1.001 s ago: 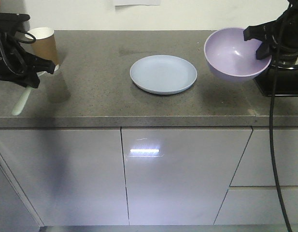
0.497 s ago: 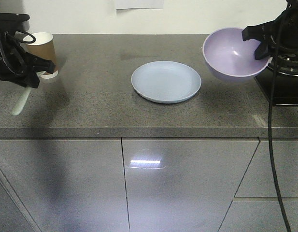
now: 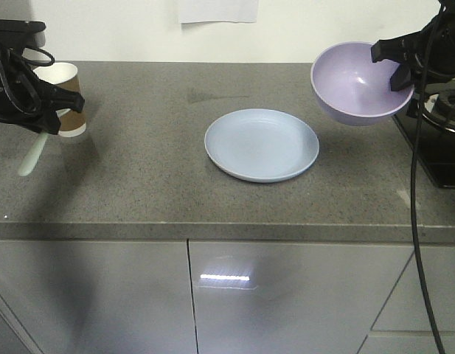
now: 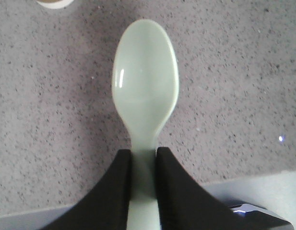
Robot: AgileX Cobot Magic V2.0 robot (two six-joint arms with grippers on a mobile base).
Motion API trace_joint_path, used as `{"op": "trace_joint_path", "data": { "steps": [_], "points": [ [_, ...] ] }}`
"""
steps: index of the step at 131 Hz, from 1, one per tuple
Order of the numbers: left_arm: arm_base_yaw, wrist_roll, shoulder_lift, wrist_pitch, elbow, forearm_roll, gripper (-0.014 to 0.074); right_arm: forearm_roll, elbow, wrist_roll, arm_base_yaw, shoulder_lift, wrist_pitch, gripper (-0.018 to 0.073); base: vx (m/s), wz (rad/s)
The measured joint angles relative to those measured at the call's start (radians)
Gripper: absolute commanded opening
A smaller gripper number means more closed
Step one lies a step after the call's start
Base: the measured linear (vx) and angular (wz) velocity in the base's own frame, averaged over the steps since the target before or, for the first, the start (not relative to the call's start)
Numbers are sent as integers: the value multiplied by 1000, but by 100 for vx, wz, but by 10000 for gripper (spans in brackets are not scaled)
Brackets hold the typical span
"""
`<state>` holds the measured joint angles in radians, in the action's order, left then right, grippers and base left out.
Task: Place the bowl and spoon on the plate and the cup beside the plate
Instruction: 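Approach the counter, bringing the spoon beside the brown paper cup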
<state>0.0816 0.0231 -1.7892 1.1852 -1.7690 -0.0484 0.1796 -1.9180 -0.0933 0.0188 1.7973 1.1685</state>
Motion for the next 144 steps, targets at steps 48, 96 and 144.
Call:
{"op": "trace_joint_path", "data": {
  "steps": [48,96,144],
  "points": [
    [0,0,0,0,0,0,-8,0,0,0,0,0,0,-8,14,5],
    [0,1,0,0,0,0,-8,0,0,0,0,0,0,-8,8,1],
    [0,0,0,0,0,0,-8,0,0,0,0,0,0,-8,6,1]
  ]
}}
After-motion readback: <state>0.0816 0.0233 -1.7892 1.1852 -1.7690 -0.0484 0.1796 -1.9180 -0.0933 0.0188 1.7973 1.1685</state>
